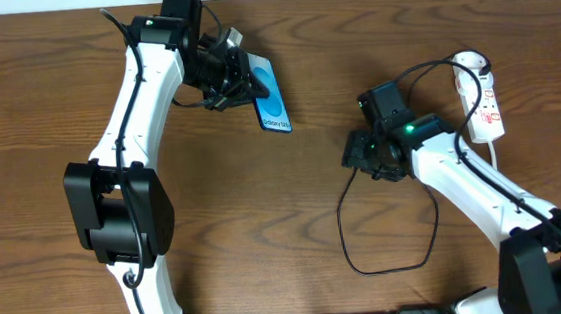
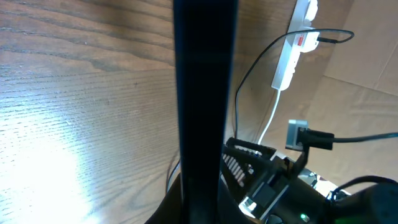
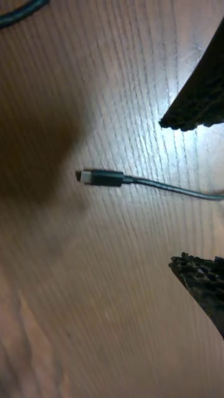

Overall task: Plug charger to phone and switch on socket
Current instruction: 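Lower the right gripper onto the USB-C cable plug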

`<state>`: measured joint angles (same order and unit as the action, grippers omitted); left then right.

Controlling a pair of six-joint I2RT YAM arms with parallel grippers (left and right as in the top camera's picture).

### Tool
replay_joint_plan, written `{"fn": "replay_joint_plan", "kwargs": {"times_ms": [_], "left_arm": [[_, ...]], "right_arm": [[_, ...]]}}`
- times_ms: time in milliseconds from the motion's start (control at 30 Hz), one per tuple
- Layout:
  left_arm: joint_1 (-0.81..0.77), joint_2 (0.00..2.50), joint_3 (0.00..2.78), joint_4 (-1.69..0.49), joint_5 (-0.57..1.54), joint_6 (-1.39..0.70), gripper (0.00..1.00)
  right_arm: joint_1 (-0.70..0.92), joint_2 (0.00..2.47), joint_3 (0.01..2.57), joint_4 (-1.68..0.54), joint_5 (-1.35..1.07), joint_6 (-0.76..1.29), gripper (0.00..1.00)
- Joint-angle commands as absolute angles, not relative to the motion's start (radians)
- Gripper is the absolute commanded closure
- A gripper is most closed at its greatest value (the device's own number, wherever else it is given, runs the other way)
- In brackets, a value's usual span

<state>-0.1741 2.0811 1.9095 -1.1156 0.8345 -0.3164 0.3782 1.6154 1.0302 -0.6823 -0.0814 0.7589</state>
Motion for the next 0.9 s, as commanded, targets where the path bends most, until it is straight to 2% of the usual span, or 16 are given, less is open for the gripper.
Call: {"fn": "replay_joint_plan", "kwargs": {"times_ms": [0, 233, 567, 867], "left_arm": [[-0.176, 2.052, 1.916, -1.117, 0.847, -0.303, 0.93], [-0.176, 2.052, 1.915, -1.116, 0.847, -0.303, 0.93], [-0.176, 2.052, 1.915, -1.116, 0.847, -0.303, 0.93], [-0.176, 2.052, 1.915, -1.116, 0.847, -0.303, 0.93]], "right_arm": [[0.380, 1.663, 1.026, -0.678, -0.033, 0.789, 0.40], [0.379, 1.759, 1.026, -0.644, -0.036, 0.795, 0.44], [0.381, 1.792, 1.026, -0.628, -0.036, 0.815, 0.35], [0.382, 1.794, 1.026, -0.633, -0.045, 0.816, 0.59]]}}
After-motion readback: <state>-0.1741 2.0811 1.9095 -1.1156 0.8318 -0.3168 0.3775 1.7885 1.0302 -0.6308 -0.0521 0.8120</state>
